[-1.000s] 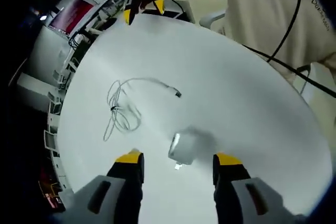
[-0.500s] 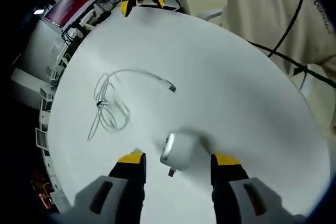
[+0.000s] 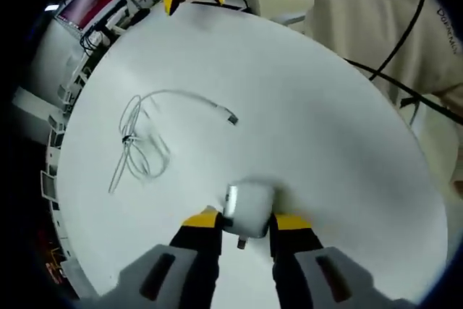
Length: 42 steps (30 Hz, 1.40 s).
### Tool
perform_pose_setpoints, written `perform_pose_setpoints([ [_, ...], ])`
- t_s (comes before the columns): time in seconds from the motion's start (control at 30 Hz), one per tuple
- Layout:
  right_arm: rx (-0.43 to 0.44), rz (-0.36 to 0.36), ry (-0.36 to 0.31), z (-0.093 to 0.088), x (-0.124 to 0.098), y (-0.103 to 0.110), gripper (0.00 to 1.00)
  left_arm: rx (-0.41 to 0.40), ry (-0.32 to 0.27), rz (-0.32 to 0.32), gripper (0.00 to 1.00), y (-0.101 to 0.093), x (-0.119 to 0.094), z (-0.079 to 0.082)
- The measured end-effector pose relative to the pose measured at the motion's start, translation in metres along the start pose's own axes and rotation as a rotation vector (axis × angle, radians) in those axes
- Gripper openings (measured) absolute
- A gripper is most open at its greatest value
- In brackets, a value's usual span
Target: Plug the desk Type‑C cable into the charger adapter.
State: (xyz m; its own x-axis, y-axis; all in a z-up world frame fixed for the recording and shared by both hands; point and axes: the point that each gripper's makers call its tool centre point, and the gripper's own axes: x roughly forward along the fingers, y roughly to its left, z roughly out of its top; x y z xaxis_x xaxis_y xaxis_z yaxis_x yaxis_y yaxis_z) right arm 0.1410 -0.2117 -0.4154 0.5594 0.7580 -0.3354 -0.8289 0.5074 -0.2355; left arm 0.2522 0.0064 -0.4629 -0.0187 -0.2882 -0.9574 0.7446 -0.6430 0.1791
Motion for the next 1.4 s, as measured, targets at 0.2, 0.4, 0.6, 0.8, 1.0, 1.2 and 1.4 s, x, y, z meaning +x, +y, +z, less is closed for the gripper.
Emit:
perform_pose_setpoints([
  [0.2,0.005,-0.004,0.002,-0.001,-0.001,-0.001,0.47,-0.022,-0.004,0.002,0.27,0.0,0.0,0.0],
  [0.4,0.001,0.0,0.001,-0.001,0.0,-0.001,0.47,-0.101,-0.013,0.002,0.26,0.001,-0.001,-0.002],
  [0.6,0.004,0.0,-0.004,-0.001,0.0,-0.003,0.46,-0.264,-0.021,0.051,0.26,0.007,-0.002,-0.007],
  [0.8,0.003,0.007,-0.011,-0.002,0.002,-0.004,0.46,-0.574,-0.062,0.117,0.25,0.006,-0.005,-0.014],
  [1.0,0.0,0.028,-0.014,-0.001,0.01,-0.003,0.46,-0.589,-0.08,0.129,0.25,-0.004,-0.011,-0.018],
  [1.2,-0.005,0.046,-0.023,0.002,0.017,-0.001,0.46,-0.628,-0.089,0.15,0.25,-0.014,-0.016,-0.018],
  [1.4,-0.013,0.07,-0.027,0.004,0.023,0.003,0.46,-0.659,-0.093,0.153,0.25,-0.03,-0.019,-0.015],
])
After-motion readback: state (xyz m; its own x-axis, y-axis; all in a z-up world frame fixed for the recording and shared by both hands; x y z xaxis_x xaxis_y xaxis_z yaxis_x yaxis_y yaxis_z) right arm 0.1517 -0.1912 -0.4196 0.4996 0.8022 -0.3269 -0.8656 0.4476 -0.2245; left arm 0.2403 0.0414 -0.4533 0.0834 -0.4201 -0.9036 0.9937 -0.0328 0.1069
